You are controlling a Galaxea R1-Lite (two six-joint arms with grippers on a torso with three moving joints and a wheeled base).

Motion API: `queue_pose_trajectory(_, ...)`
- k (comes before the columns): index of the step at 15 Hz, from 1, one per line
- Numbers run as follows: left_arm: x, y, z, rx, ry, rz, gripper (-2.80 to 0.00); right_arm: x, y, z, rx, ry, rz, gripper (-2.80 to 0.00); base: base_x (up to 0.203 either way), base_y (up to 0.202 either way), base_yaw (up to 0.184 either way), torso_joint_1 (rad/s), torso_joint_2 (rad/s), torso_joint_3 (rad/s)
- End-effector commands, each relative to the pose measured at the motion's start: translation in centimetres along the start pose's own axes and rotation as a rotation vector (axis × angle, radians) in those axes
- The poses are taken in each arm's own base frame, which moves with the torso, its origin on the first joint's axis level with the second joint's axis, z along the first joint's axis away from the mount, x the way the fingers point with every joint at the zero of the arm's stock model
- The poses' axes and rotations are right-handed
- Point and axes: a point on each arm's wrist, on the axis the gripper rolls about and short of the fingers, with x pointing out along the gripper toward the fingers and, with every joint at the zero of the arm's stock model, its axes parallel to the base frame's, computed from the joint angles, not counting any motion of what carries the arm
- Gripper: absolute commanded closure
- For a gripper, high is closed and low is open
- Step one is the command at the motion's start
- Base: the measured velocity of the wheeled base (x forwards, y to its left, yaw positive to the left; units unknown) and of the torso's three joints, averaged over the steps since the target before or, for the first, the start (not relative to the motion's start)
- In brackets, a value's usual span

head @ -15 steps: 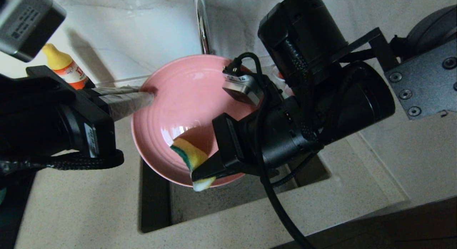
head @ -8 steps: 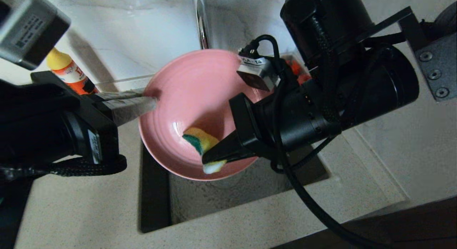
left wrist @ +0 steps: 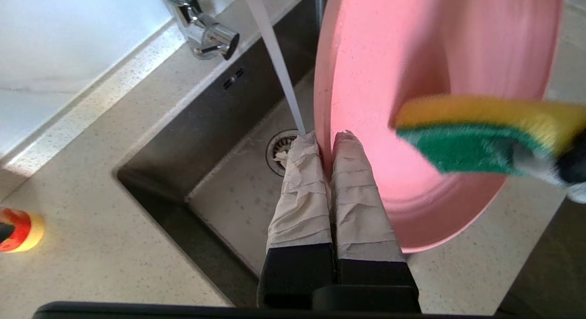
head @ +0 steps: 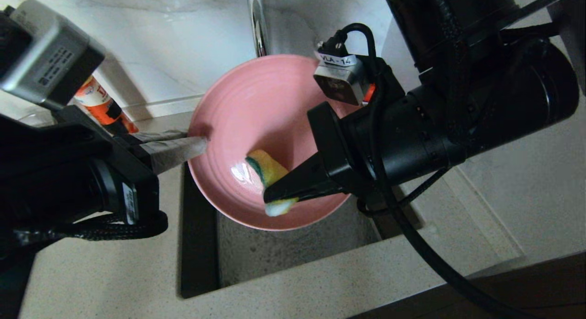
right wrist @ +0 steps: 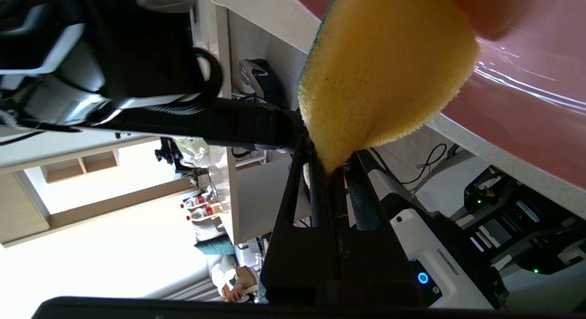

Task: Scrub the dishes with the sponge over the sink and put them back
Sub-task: Wipe the plate

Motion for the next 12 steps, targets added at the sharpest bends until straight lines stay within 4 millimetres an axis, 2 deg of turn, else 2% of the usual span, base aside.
queue_pose_trajectory(1,0.3,-0.1,-0.1,-0.012,0.010,0.002,0.00,-0.7,0.4,-0.2,0.000,-0.004,0.009,0.00,0.000,0.000,0.000,0.000,0.00,0.000)
queue_pose_trajectory(12,0.4,0.0,0.1,-0.041,0.008,0.014,0.00,-1.6,0.7,-0.8,0.009,0.014,0.006,0.00,0.000,0.000,0.000,0.000,0.00,0.000)
